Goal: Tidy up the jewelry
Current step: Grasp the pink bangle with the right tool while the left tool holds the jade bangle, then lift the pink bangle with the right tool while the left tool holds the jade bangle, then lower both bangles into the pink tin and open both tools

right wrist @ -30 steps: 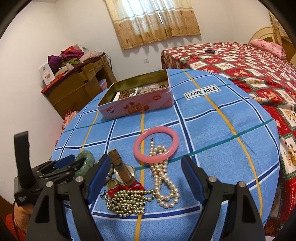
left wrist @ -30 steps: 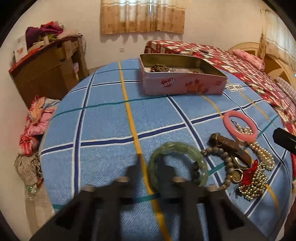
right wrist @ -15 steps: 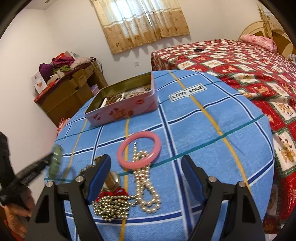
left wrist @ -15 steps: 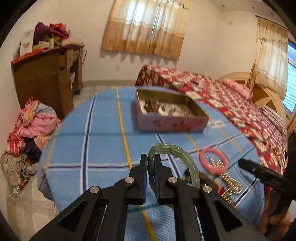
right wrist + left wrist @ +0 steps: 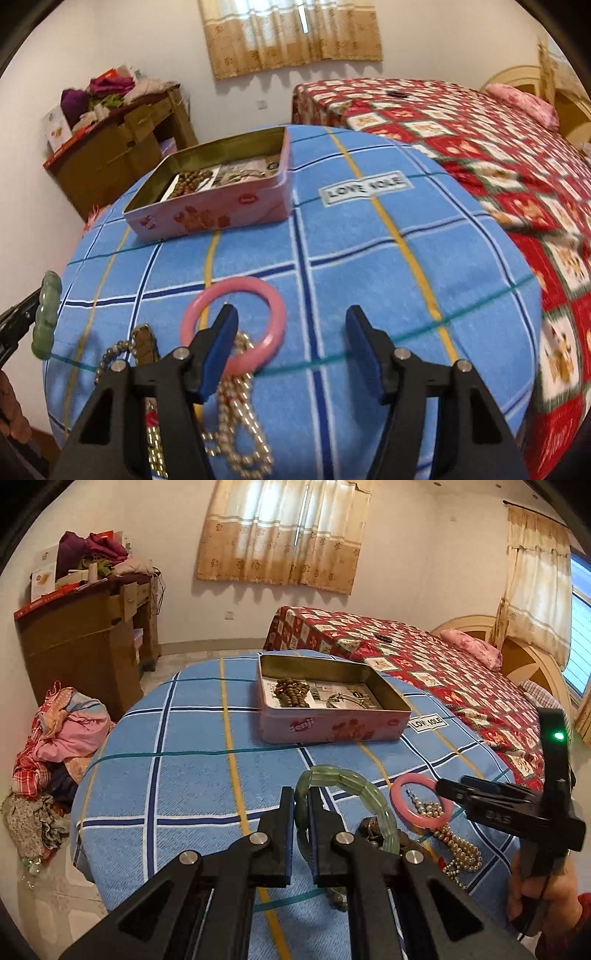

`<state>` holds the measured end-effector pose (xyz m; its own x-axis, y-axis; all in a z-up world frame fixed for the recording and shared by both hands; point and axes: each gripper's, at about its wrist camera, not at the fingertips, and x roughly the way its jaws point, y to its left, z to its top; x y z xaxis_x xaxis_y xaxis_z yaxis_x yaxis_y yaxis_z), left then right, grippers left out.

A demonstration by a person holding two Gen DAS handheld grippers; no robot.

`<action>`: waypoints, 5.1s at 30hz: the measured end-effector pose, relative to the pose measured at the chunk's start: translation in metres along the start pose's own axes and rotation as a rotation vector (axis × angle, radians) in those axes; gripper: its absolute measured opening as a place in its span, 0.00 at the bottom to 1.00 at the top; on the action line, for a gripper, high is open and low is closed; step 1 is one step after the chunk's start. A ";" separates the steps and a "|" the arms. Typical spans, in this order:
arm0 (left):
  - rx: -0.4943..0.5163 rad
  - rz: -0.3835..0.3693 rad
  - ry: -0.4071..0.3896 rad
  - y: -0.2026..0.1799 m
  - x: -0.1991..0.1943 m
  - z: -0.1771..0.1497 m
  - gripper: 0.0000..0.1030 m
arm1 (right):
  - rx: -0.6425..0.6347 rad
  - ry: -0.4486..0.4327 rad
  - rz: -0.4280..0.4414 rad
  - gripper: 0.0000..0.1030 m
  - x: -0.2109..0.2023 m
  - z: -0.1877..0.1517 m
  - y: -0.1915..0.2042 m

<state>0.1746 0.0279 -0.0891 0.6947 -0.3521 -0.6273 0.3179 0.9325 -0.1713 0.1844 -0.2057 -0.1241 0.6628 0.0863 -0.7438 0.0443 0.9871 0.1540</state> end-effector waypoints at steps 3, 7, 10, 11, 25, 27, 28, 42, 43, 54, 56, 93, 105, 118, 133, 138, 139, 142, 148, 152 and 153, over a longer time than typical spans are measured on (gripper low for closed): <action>0.004 0.002 0.001 0.000 0.002 0.002 0.05 | -0.040 0.067 -0.025 0.46 0.017 0.005 0.009; -0.006 0.003 0.002 0.001 0.003 0.003 0.06 | -0.128 0.104 -0.085 0.40 0.026 0.006 0.023; -0.004 0.003 0.001 0.002 0.003 0.003 0.06 | -0.173 0.103 -0.078 0.14 0.024 0.004 0.030; -0.005 0.002 0.001 0.002 0.003 0.003 0.06 | -0.169 0.101 -0.076 0.14 0.023 0.004 0.029; -0.007 0.000 -0.024 -0.001 0.008 0.015 0.06 | -0.001 -0.174 0.127 0.10 -0.044 0.044 0.023; -0.001 -0.001 -0.026 -0.002 0.011 0.018 0.06 | 0.010 -0.188 0.148 0.10 -0.046 0.051 0.024; -0.001 -0.001 -0.027 -0.002 0.012 0.020 0.06 | 0.005 -0.192 0.150 0.10 -0.045 0.055 0.023; -0.005 -0.013 -0.011 -0.004 0.020 0.019 0.06 | -0.053 -0.016 0.032 0.89 -0.010 0.015 -0.007; -0.004 -0.016 -0.010 -0.005 0.019 0.019 0.06 | -0.074 0.010 0.000 0.76 -0.001 0.010 -0.004; -0.006 -0.009 -0.014 -0.003 0.015 0.019 0.06 | -0.086 0.098 -0.001 0.69 0.009 0.004 0.004; -0.007 -0.010 -0.012 -0.003 0.015 0.019 0.06 | -0.084 0.101 0.007 0.72 0.008 0.003 0.006; -0.027 -0.012 -0.020 0.003 0.018 0.018 0.06 | -0.035 0.071 0.036 0.81 0.005 0.006 0.010; -0.035 -0.015 -0.022 0.001 0.022 0.025 0.06 | -0.070 -0.094 0.077 0.81 -0.025 0.047 0.031; -0.002 -0.017 -0.063 0.002 0.083 0.089 0.06 | -0.058 -0.164 0.096 0.81 0.020 0.111 0.039; 0.009 0.029 0.001 0.013 0.167 0.116 0.06 | -0.080 -0.089 0.126 0.81 0.085 0.119 0.047; 0.015 0.069 0.010 0.017 0.171 0.113 0.06 | -0.120 -0.094 0.090 0.81 0.089 0.118 0.054; 0.013 0.066 0.008 0.018 0.172 0.114 0.06 | -0.125 -0.095 0.085 0.81 0.090 0.118 0.054; 0.015 0.067 0.008 0.018 0.172 0.114 0.06 | -0.135 -0.097 0.079 0.81 0.092 0.120 0.056; 0.019 0.055 0.008 0.017 0.174 0.115 0.09 | -0.141 -0.112 0.087 0.82 0.093 0.121 0.054; 0.021 0.052 0.002 0.015 0.175 0.116 0.14 | -0.137 -0.120 0.098 0.82 0.092 0.121 0.052; 0.021 0.055 -0.007 0.015 0.174 0.116 0.21 | -0.129 -0.121 0.106 0.82 0.091 0.122 0.051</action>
<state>0.3753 -0.0285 -0.1129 0.7157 -0.3007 -0.6303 0.2925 0.9486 -0.1204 0.3382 -0.1639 -0.1051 0.7441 0.1817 -0.6428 -0.1220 0.9831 0.1367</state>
